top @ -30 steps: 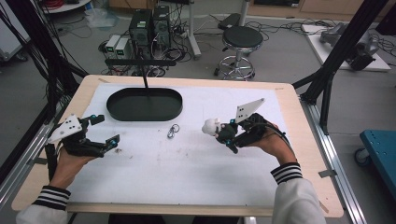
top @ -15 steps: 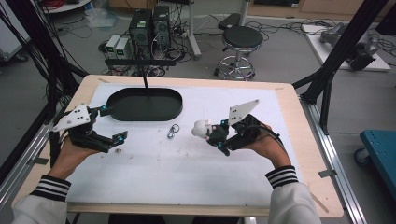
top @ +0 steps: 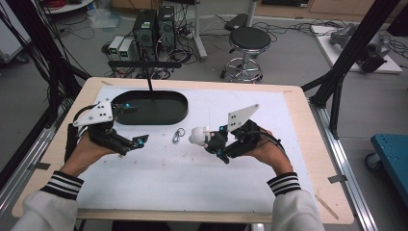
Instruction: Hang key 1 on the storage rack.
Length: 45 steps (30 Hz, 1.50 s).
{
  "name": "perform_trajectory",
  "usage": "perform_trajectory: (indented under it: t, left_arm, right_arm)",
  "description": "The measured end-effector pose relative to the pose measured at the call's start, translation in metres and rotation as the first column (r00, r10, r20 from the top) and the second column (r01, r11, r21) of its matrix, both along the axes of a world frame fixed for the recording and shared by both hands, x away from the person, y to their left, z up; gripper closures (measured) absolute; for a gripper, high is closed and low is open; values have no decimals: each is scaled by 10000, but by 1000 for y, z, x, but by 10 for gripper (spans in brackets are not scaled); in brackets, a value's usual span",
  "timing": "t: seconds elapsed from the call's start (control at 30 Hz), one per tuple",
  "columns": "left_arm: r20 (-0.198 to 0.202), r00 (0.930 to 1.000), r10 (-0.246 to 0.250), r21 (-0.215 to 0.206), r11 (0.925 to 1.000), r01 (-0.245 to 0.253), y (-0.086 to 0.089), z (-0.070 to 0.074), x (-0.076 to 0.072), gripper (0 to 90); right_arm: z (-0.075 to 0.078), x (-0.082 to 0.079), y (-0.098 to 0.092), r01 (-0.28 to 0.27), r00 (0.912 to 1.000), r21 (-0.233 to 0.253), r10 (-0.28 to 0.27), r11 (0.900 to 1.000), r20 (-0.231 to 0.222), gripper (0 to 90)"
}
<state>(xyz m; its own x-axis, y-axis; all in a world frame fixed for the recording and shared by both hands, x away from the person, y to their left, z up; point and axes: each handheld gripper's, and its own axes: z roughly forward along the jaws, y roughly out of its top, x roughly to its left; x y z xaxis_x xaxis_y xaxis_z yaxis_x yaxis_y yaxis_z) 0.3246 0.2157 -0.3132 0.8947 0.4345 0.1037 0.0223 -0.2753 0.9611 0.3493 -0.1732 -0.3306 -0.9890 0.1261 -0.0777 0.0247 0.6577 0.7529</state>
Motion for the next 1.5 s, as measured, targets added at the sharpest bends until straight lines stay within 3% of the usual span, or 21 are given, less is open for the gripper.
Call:
perform_trajectory:
  t: [0.23,0.43,0.53,0.67,1.0,1.27,1.3,1.37,1.4,1.5]
  left_arm:
    - [-135,9989,-459,341,9983,463,-21,3,4,18]
    - [-98,9947,-1025,728,9920,1030,-41,6,8,17]
    - [-196,9902,-1381,1127,9838,1395,-56,5,9,17]
    - [-237,9867,-1605,1238,9790,1622,-67,4,10,17]
    - [-547,9689,-2414,1559,9564,2471,-98,0,12,17]
    - [-909,9614,-2599,1738,9464,2723,-109,-3,14,18]
    - [-1177,9608,-2509,1781,9465,2690,-111,-3,15,29]
    - [-1278,9579,-2570,1827,9432,2775,-111,-2,15,93]
    - [-1304,9535,-2717,1858,9380,2927,-112,-3,15,102]
    - [-1195,9542,-2741,1921,9366,2931,-113,-4,14,113]
  right_arm:
    - [3,0,9,-197,9998,219,196,9996,47,432]
    - [5,-2,12,-244,9997,206,244,9995,42,431]
    - [5,-4,13,-257,9997,239,256,9994,38,430]
    - [6,-4,13,-258,9997,214,258,9994,17,428]
    - [8,-3,19,-406,9992,213,404,9990,69,427]
    - [7,-3,23,-533,9986,156,533,9985,15,427]
    - [6,-2,23,-542,9985,165,541,9984,51,427]
    - [6,-2,23,-567,9984,164,566,9983,32,427]
    - [7,-2,23,-559,9984,157,559,9983,29,426]
    - [7,-2,24,-591,9982,162,591,9981,14,426]
